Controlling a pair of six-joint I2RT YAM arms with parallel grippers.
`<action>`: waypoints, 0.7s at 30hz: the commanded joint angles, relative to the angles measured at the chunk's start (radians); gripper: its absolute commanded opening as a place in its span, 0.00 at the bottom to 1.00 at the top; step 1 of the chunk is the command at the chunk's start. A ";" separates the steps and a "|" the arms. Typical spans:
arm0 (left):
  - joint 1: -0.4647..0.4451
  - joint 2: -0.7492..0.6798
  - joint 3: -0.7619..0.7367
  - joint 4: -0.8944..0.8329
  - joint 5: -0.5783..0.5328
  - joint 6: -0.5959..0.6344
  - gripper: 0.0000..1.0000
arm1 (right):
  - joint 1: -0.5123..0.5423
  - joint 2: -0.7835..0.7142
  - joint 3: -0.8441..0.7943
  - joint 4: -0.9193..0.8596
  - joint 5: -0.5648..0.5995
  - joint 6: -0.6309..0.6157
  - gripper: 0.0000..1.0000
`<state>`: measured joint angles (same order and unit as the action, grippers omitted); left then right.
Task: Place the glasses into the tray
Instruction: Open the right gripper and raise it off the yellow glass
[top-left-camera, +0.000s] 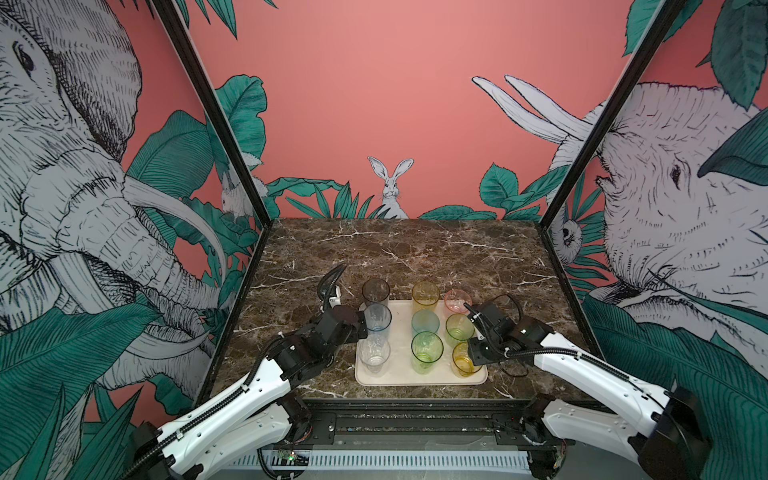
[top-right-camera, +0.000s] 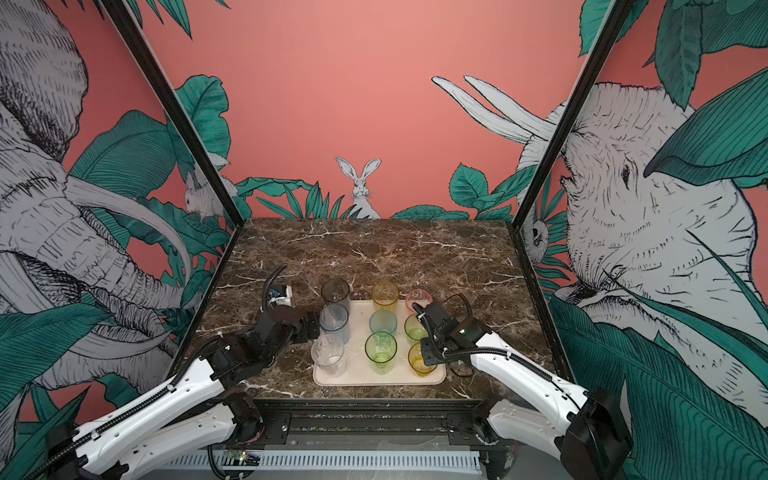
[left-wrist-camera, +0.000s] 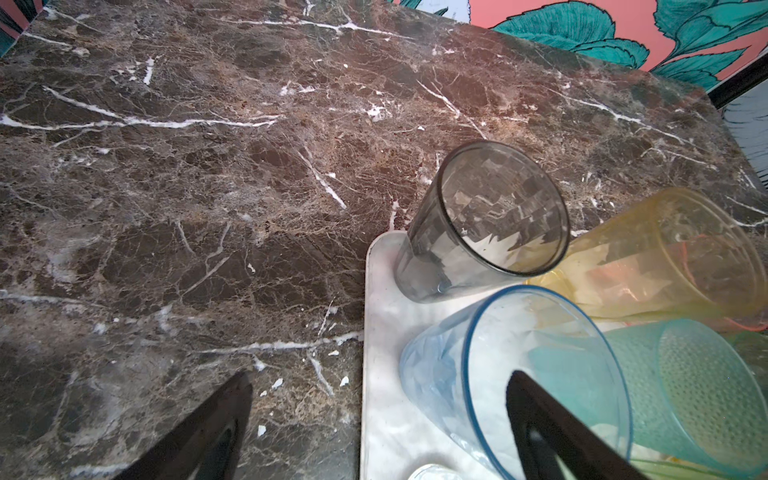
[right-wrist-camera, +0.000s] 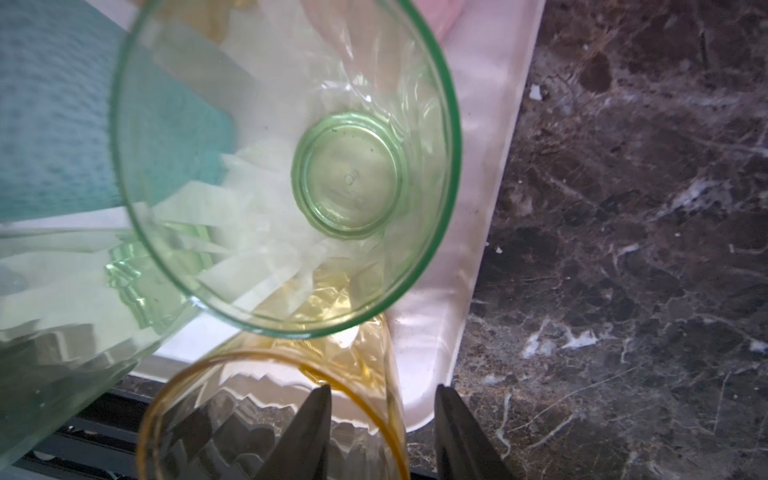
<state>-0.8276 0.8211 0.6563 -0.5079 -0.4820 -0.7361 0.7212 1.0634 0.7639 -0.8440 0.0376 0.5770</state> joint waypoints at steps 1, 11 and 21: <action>0.007 -0.003 0.043 0.009 -0.044 0.020 0.97 | 0.007 -0.039 0.061 -0.058 0.045 -0.031 0.45; 0.007 0.040 0.140 0.012 -0.181 0.175 0.99 | 0.007 -0.081 0.158 -0.022 0.196 -0.135 0.49; 0.014 0.094 0.190 0.178 -0.310 0.494 0.99 | 0.004 -0.169 0.157 0.245 0.379 -0.355 0.70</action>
<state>-0.8246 0.9100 0.8055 -0.4156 -0.7158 -0.3885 0.7212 0.9237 0.9192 -0.7448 0.3218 0.3317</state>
